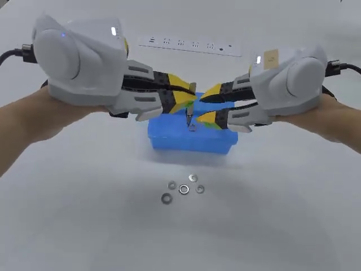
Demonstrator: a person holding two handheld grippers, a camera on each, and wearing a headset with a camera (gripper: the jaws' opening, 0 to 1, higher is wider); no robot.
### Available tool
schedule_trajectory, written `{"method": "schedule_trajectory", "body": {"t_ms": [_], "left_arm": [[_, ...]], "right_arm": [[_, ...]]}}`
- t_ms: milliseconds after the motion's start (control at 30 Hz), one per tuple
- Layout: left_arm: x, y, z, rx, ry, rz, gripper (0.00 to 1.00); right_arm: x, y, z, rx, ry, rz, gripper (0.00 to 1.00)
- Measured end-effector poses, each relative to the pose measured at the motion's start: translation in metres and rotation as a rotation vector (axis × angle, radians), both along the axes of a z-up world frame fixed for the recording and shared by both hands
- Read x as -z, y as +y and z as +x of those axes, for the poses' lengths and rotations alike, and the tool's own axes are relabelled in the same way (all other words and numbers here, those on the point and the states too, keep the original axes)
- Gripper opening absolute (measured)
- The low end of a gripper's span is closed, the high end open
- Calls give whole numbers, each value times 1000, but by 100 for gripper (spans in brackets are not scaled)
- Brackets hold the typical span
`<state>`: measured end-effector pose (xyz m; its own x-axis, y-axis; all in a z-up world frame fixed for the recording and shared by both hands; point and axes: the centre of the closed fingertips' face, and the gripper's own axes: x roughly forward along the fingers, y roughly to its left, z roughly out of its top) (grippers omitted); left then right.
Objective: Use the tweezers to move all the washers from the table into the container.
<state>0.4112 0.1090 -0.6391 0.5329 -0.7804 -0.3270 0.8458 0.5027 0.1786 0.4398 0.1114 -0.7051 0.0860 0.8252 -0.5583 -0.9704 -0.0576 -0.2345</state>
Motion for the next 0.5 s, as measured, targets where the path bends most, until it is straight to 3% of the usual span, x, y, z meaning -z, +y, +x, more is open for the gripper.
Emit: {"method": "schedule_trajectory", "body": {"t_ms": [133,233,367,500], "left_arm": [[-13,11,-7,-57,-33,-53,6],[-12,17,-16,-75,-32,-43,6],[-15,22,-31,-116,-5,-128,6],[-7,26,-50,-136,14,-135,6]], "right_arm": [[-12,-3,2,71,-21,81,34],[-14,-8,1,110,-25,90,42],[-18,-13,-8,138,-23,104,50],[-17,-18,-25,145,-3,110,58]]}}
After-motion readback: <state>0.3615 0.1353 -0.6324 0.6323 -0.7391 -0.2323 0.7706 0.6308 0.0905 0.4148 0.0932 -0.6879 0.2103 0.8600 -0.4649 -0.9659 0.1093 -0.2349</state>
